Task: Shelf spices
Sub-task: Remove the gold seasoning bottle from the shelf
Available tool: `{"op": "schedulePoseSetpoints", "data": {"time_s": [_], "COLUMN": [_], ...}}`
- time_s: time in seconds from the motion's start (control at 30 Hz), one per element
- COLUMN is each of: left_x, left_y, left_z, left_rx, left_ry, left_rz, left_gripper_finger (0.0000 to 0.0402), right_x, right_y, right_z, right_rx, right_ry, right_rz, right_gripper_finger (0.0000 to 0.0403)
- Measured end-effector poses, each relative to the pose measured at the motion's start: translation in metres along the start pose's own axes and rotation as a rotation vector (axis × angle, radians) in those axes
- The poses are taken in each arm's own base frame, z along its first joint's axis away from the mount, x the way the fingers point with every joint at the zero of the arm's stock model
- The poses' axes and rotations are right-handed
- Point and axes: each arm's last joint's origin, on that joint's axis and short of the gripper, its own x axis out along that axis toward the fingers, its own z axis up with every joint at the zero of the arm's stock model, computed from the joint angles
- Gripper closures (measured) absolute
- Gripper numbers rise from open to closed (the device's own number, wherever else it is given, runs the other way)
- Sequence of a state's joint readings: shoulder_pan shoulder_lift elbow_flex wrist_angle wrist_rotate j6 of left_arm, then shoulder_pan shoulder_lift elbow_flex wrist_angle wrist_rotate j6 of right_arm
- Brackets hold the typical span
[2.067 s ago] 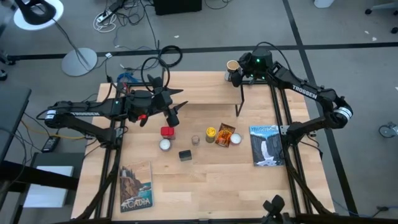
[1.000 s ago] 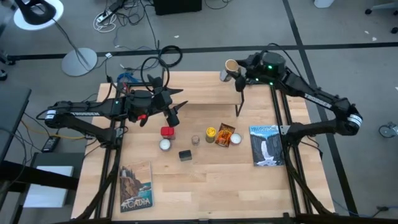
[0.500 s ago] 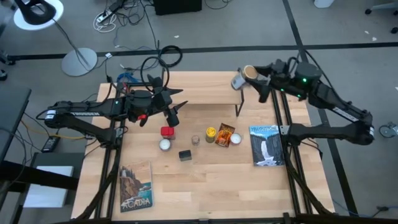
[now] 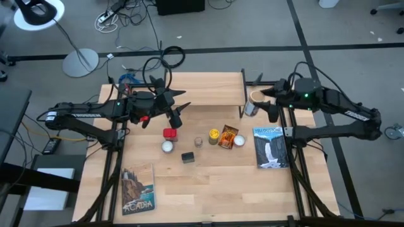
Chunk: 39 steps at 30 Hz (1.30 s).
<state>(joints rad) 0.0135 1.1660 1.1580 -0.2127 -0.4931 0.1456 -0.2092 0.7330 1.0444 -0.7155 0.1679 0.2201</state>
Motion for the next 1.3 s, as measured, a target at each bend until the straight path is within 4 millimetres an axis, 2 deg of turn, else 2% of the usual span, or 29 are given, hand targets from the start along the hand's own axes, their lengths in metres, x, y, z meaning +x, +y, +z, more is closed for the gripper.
{"op": "schedulePoseSetpoints", "data": {"time_s": [0.2, 0.37, 0.63, 0.83, 1.3], "left_x": [0.0, 0.0, 0.0, 0.0, 0.0], "left_y": [0.0, 0.0, 0.0, 0.0, 0.0], "left_z": [0.0, 0.0, 0.0, 0.0, 0.0], "left_rx": [-0.002, -0.007, -0.013, -0.013, -0.017], "left_ry": [0.0, 0.0, 0.003, 0.004, 0.004], "left_rz": [0.0, 0.0, 0.0, 0.0, 0.01], "left_gripper_finger": [0.0175, 0.0175, 0.0175, 0.0175, 0.0175], "right_x": [0.015, 0.035, 0.063, 0.073, 0.077], "right_y": [0.006, 0.009, 0.014, 0.014, 0.01], "right_z": [-0.023, -0.056, -0.105, -0.143, -0.179], "right_rx": [0.039, 0.064, 0.114, 0.161, 0.227], "right_ry": [0.074, 0.133, 0.054, 0.043, 0.007], "right_rz": [-0.025, -0.107, -0.226, -0.291, -0.406], "right_gripper_finger": [0.0131, 0.0131, 0.0131, 0.0131, 0.0131]}}
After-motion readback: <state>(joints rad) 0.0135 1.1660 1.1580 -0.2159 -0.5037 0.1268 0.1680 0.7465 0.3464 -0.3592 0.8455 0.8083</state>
